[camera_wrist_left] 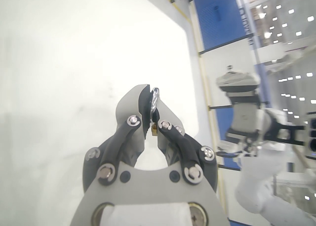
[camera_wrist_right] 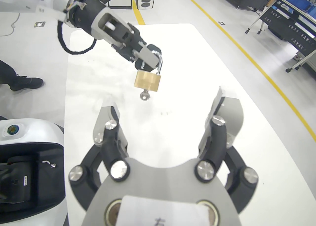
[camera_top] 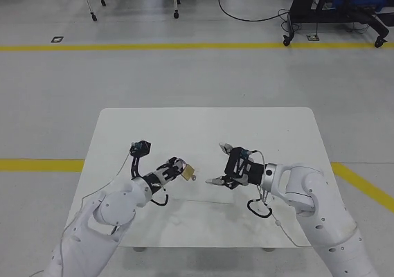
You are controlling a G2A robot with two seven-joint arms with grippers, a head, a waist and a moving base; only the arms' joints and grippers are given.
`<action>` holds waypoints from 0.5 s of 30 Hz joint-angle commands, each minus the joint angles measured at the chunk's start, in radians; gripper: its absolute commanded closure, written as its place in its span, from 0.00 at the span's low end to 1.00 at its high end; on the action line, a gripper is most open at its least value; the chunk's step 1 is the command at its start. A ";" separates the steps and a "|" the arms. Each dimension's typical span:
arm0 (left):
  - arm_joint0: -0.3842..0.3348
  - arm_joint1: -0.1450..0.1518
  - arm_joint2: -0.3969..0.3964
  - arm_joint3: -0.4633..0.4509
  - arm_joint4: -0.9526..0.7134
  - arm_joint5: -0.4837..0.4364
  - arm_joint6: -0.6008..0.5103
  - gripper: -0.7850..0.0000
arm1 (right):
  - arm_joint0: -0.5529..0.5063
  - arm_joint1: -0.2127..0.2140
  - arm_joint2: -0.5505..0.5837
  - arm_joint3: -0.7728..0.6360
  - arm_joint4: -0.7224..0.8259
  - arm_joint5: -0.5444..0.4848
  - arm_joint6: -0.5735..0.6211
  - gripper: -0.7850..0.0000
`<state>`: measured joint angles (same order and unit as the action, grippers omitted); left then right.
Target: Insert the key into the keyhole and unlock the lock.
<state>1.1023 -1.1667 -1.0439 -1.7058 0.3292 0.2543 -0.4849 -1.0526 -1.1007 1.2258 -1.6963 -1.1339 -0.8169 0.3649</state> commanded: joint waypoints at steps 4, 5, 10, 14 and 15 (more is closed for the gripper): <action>-0.031 -0.014 0.080 0.026 0.076 0.049 -0.047 1.00 | -0.015 0.004 0.029 0.012 0.015 0.007 -0.043 0.00; -0.046 -0.021 0.101 0.050 0.078 0.050 -0.047 1.00 | -0.015 0.004 0.029 0.012 0.015 0.007 -0.043 0.00; -0.108 -0.049 0.168 0.141 0.078 0.039 -0.016 1.00 | -0.015 0.004 0.029 0.012 0.015 0.007 -0.043 0.00; -0.139 -0.067 0.198 0.183 0.072 0.040 0.004 1.00 | -0.015 0.004 0.029 0.012 0.015 0.007 -0.043 0.00; -0.145 -0.070 0.203 0.193 0.083 0.043 0.012 1.00 | -0.015 0.004 0.029 0.012 0.015 0.007 -0.043 0.00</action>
<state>0.9646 -1.2334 -0.8465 -1.5253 0.4019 0.2950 -0.4807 -1.0671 -1.0964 1.2547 -1.6842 -1.1192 -0.8095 0.3223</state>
